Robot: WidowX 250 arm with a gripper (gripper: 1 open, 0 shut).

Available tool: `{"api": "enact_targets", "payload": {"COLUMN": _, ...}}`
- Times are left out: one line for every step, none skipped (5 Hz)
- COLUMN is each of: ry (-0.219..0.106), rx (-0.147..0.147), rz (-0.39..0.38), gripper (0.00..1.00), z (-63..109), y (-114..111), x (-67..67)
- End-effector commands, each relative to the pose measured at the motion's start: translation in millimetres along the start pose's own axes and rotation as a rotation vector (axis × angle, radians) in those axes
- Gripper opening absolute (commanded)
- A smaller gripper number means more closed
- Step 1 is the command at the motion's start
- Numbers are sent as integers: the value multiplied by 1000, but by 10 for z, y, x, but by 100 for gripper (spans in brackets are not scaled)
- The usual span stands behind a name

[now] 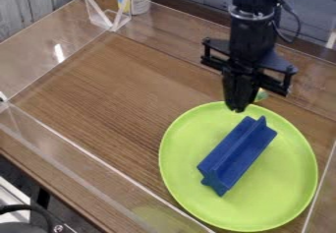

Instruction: Put the blue object in the green plate

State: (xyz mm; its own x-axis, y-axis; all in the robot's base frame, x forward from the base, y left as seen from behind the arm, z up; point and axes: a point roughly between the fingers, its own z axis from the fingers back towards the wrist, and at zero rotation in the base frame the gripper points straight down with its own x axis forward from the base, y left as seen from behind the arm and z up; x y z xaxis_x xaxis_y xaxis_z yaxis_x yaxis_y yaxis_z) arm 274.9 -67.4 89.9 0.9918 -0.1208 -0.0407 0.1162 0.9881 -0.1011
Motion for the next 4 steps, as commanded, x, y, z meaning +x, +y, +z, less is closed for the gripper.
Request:
{"api": "enact_targets", "payload": {"ry": -30, "rx": 3, "rz": -16, "gripper": 0, "z": 36, "y": -21, "x": 28}}
{"api": "enact_targets", "payload": {"ry": -27, "rx": 2, "rz": -20, "gripper": 0, "z": -11, "y": -31, "x": 35}}
{"api": "enact_targets", "payload": {"ry": -27, "rx": 0, "rz": -25, "gripper": 0, "z": -49, "y": -45, "x": 46}}
{"api": "enact_targets", "payload": {"ry": -26, "rx": -1, "rz": -29, "gripper": 0, "z": -81, "y": -55, "x": 56}}
